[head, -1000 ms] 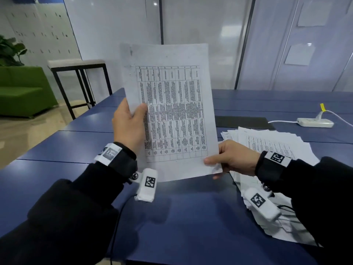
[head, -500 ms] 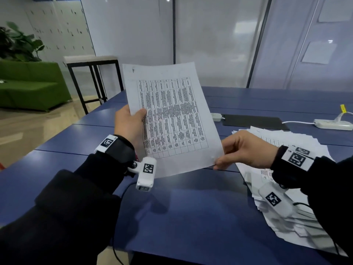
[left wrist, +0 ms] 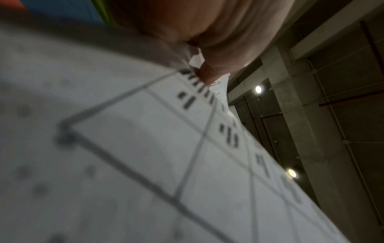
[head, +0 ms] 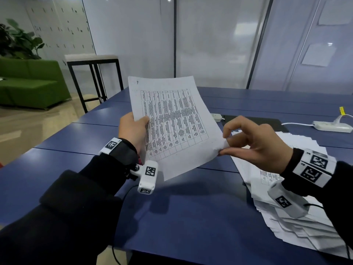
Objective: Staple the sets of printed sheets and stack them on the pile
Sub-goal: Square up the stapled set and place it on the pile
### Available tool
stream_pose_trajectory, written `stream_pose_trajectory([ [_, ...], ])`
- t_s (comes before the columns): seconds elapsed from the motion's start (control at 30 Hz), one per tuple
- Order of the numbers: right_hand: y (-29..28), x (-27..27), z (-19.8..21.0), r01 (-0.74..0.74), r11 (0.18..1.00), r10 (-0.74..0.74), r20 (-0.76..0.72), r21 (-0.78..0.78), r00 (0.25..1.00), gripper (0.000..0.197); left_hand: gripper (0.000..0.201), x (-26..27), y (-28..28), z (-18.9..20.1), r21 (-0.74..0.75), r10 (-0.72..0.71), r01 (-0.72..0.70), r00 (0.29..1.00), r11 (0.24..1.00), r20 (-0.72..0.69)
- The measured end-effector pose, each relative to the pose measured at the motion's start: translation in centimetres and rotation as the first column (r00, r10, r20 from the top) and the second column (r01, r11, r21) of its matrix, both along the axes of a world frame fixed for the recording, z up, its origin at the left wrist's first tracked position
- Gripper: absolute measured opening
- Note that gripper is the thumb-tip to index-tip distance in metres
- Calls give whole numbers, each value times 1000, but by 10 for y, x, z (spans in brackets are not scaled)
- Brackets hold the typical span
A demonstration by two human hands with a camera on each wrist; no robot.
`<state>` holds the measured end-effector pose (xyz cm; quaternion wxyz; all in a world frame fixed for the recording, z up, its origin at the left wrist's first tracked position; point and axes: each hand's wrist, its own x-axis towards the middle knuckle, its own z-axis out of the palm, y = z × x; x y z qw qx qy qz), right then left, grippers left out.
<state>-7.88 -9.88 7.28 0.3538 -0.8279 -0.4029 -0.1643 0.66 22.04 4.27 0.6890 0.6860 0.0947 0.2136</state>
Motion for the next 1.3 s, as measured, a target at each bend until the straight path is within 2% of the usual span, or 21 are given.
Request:
stream_pose_trajectory([
  [0.1,1,2,-2,-26,999,31,184,-26,982,16,22,0,1,2,3,5,-5,1000,1000,-8],
  [0.23,3,2,2,-55,998,61,255,-30,965,10,20,-2,2,0,-5,-2,1,999,1000,-36],
  [0.37,3,0,4,-136,991,133,136,10,982,14,22,-2,3,-3,-17,-22,22,999,1000,-37],
  [0.5,5,-4,6,-137,986,145,-89,92,985,22,20,-2,2,0,0,-52,52,998,999,-37],
  [0.63,7,-4,4,-139,987,145,-83,77,986,18,22,-2,2,2,26,-72,73,997,997,-41],
  [0.73,5,-3,1,-95,991,100,-55,93,993,24,20,-3,1,5,9,-100,101,994,995,-31],
  [0.83,3,-3,-4,-77,995,78,-28,61,997,15,19,-4,1,7,-8,-95,95,995,995,-9],
  [0.87,3,-3,-5,-77,995,80,-64,58,995,12,20,-5,1,9,-5,-81,81,997,997,8],
  [0.9,2,-2,-5,-80,994,90,-158,69,983,15,20,-5,2,11,-6,-58,58,998,998,35],
  [0.93,-1,1,-4,-89,992,113,-304,92,946,27,21,-6,3,14,3,-32,32,997,999,72],
  [1.0,-8,10,-2,-93,990,136,-557,105,819,75,22,-12,1,23,43,-1,-7,984,999,178],
  [1.07,-11,22,-2,29,993,60,-679,119,732,114,21,-23,-6,35,77,-30,7,953,997,302],
  [1.1,-9,29,0,129,973,47,-714,191,699,122,20,-28,-11,41,97,-65,33,933,995,354],
  [1.17,-4,45,11,297,872,111,-748,389,655,130,15,-34,-23,48,169,-139,73,898,983,417],
  [1.2,1,53,17,327,816,172,-740,477,650,126,12,-36,-29,49,198,-173,92,882,976,438],
  [1.23,7,59,24,320,769,235,-711,553,663,111,11,-36,-35,49,211,-197,110,870,971,452],
  [1.3,19,64,30,317,693,261,-635,648,727,75,15,-38,-47,47,190,-228,154,852,970,472],
])
